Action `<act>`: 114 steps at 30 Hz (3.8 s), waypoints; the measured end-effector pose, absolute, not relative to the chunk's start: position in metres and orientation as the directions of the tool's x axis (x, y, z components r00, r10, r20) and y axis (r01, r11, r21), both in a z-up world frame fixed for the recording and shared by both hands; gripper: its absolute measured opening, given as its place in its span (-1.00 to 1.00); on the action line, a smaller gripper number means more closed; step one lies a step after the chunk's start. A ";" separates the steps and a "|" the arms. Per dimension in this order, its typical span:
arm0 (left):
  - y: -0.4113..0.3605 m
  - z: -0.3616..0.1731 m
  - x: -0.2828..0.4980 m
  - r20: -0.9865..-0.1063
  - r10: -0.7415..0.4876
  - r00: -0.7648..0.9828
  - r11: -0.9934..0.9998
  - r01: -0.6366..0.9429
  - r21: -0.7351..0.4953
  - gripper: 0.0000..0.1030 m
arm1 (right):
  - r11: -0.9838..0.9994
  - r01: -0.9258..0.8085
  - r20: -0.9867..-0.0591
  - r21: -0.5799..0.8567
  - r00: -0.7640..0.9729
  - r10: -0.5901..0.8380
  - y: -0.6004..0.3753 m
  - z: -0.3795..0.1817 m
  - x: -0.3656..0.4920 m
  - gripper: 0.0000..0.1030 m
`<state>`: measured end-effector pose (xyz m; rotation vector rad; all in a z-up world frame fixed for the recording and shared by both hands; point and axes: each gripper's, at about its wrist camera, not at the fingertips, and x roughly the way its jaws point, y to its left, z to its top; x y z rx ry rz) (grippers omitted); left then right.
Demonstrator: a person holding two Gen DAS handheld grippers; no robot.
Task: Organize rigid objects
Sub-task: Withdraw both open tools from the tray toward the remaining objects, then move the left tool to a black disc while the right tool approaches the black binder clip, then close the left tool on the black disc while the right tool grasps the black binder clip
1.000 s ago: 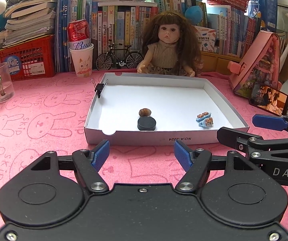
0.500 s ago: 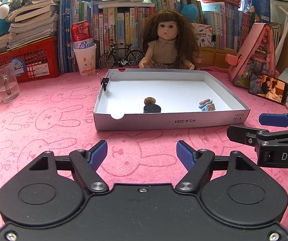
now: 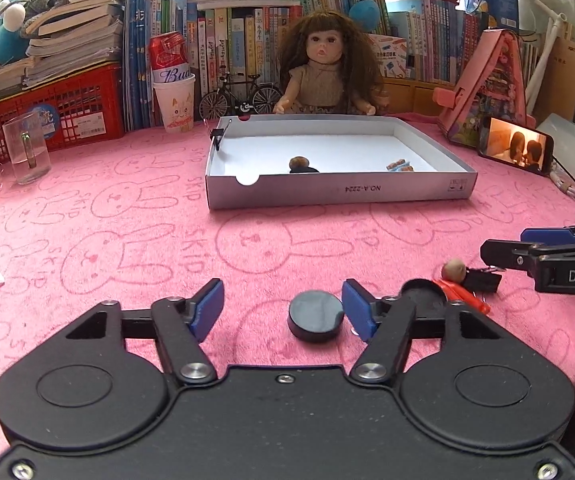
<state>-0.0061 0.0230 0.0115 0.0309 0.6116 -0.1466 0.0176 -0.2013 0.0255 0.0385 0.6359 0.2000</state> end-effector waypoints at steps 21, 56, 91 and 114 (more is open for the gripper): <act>0.018 0.008 -0.013 -0.564 -0.149 0.812 0.986 0.164 -0.023 -0.26 | 0.947 -0.297 -0.550 0.122 0.774 0.313 -0.196 0.033 -0.017 0.27; 0.015 0.002 -0.022 -0.551 -0.161 0.819 0.982 0.191 -0.004 -0.27 | 0.880 -0.472 -0.594 -0.047 0.722 0.355 -0.201 0.019 0.001 -0.09; 0.019 -0.004 -0.017 -0.554 -0.133 0.822 0.990 0.140 -0.030 -0.27 | 0.995 -0.085 -0.562 -0.051 0.826 0.042 -0.254 0.020 0.020 0.37; 0.011 -0.010 -0.009 -0.524 -0.107 0.845 0.992 0.126 0.001 -0.42 | 0.995 0.089 -0.553 0.048 0.832 -0.048 -0.222 0.006 0.022 0.51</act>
